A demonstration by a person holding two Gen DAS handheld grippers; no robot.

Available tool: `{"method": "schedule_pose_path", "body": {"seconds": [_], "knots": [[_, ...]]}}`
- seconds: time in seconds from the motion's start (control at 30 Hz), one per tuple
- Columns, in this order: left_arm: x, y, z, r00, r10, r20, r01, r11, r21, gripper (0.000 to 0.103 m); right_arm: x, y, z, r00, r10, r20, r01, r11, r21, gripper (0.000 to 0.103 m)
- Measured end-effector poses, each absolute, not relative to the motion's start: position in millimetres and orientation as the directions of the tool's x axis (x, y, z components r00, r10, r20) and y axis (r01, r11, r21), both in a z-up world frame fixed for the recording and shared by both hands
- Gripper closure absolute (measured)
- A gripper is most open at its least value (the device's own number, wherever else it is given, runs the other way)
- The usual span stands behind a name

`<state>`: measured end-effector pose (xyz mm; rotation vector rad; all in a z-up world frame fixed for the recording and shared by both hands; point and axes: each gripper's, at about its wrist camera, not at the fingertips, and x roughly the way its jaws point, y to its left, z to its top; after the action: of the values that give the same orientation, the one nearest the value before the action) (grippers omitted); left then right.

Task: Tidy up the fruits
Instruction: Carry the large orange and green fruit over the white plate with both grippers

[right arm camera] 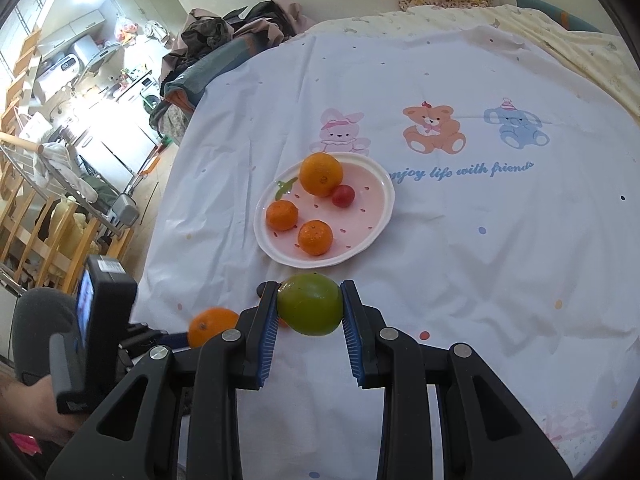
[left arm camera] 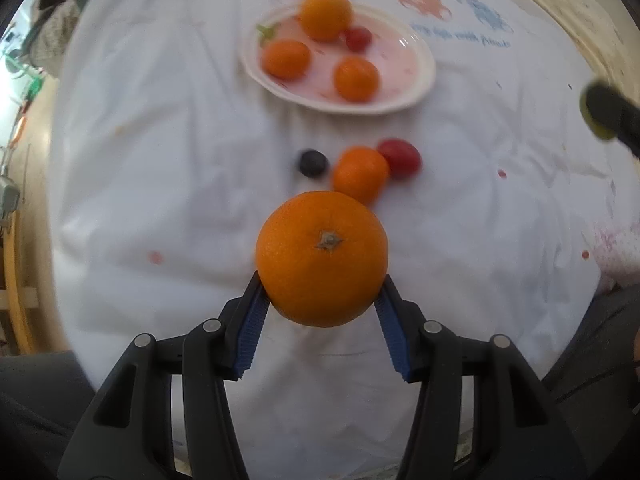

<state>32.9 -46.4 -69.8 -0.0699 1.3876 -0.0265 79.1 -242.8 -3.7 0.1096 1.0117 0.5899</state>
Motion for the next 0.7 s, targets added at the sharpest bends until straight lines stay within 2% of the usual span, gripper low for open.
{"method": "schedule_pose_path", "body": {"seconds": [0.33,0.7], "knots": [[58.8,-5.5,-15.5,0.353,0.027,-0.935,-0.095,0.995,-0.007,0.054,77.0,-240.5,-2.4,0.393,0.510,-0.765,-0.406,0.843,0.353,0.071],[93.6,35.6,6.4,0.396,0.068,-0.916,-0.155,0.988,0.007,0.054,90.3,-243.4,-3.8,0.412,0.496,-0.765,-0.375,0.857,0.354,0.071]]}}
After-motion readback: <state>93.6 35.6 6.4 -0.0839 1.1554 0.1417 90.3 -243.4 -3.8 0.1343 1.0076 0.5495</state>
